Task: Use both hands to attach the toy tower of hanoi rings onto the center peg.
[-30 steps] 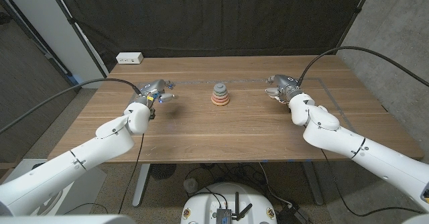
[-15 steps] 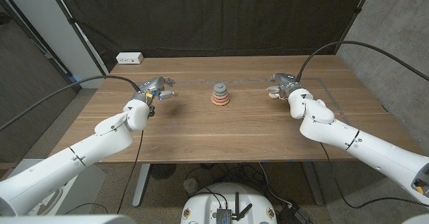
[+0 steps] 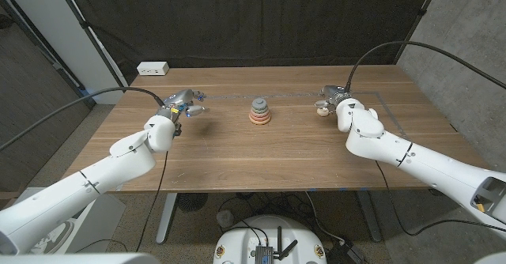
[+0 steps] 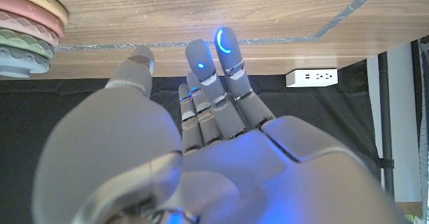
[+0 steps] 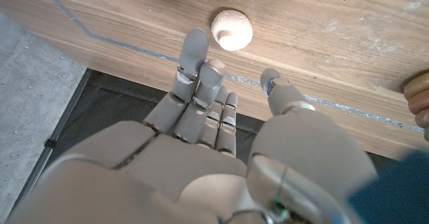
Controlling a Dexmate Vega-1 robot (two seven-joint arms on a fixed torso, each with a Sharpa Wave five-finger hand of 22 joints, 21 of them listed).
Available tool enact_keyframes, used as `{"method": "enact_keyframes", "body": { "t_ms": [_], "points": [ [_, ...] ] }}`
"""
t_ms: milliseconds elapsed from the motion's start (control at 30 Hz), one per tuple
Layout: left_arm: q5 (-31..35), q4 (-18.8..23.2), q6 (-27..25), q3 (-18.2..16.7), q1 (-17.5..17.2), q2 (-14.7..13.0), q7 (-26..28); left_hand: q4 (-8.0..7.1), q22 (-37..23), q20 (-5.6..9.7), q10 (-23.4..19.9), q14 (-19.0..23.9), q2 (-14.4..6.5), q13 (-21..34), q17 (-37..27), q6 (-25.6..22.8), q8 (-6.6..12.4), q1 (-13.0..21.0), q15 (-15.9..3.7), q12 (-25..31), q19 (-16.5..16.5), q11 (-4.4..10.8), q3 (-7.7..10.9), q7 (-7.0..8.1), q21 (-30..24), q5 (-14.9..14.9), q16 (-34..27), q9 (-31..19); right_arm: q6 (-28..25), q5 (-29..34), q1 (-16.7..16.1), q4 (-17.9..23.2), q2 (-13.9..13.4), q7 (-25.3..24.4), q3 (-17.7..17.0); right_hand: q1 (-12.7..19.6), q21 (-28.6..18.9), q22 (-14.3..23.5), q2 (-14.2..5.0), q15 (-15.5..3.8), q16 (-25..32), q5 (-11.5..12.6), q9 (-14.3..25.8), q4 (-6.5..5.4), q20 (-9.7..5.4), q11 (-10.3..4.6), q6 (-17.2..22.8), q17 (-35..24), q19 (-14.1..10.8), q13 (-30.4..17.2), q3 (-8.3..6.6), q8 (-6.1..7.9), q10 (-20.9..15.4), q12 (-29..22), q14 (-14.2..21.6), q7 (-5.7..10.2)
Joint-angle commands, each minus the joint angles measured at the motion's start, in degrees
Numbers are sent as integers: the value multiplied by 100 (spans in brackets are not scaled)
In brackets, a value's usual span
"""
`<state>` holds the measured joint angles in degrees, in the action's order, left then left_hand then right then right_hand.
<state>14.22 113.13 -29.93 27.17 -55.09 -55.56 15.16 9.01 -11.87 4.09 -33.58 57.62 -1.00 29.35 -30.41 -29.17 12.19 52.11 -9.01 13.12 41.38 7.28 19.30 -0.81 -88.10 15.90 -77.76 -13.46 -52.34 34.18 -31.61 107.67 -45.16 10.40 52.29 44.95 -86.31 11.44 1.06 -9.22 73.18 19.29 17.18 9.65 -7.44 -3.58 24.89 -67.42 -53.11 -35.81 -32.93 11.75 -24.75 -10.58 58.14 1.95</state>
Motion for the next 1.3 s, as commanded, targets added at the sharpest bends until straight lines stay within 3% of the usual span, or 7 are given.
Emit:
{"method": "enact_keyframes", "body": {
  "t_ms": [33, 600, 800, 1067, 1300],
  "points": [
    [-82, 16, 6, -47, -51, -86, -64, 9, -12, 767, -43, 30, 15, 31, -7, -44, -4, -40, -359, -13, 76, 0, 53, -23, 7, 29, 3, -12, -350, 224, 470, -260, 122, 549, 433, 53, 0, 0, 63, -334, -30, -18, 14, -8, -486, -17, -119, 7, 66, 4, 53, -2, 23, -41, -53, -90],
    [-106, 89, 22, -18, -44, -137, -152, 0, -26, 766, -44, 49, -5, 42, -35, -54, -16, -99, -359, -23, 71, -26, 83, -41, 7, 25, -13, -18, -655, 186, 832, -397, 150, 998, 755, 21, 20, -20, 178, -332, -183, -67, -5, -30, -477, 66, -327, 125, 189, 61, 213, -3, 233, -21, -208, -157],
    [-100, 135, -2, -26, -78, -153, -139, 1, -28, 767, -56, 48, -8, 46, -34, -80, -9, -113, -358, -20, 71, -16, 91, -36, 8, 24, -10, -20, -694, 124, 904, -514, 187, 1032, 821, 3, 36, -32, 207, -333, -180, -83, -3, -34, -479, 78, -348, 127, 223, 71, 259, 8, 260, -27, -202, -166],
    [-107, 243, -68, -73, -162, -203, -120, 4, -39, 766, -59, 53, -13, 46, -37, -89, -11, -127, -359, -25, 85, -10, 104, -40, 0, 23, -12, -22, -741, 57, 1008, -768, 293, 1008, 960, 31, 33, -31, 205, -334, -234, -103, -7, -27, -487, 77, -427, 194, 232, 73, 313, 7, 249, -66, -249, -19],
    [-134, 321, -133, -132, -245, -248, -92, 6, -26, 765, -74, 57, -15, 50, -41, -106, -8, -140, -359, -22, 89, -23, 114, -41, 10, 21, -14, -23, -717, -51, 1068, -956, 356, 961, 1027, 56, 37, -38, 195, -333, -231, -113, -13, -27, -485, 65, -506, 200, 243, 74, 343, -2, 261, -74, -238, -89]
  ]
}}
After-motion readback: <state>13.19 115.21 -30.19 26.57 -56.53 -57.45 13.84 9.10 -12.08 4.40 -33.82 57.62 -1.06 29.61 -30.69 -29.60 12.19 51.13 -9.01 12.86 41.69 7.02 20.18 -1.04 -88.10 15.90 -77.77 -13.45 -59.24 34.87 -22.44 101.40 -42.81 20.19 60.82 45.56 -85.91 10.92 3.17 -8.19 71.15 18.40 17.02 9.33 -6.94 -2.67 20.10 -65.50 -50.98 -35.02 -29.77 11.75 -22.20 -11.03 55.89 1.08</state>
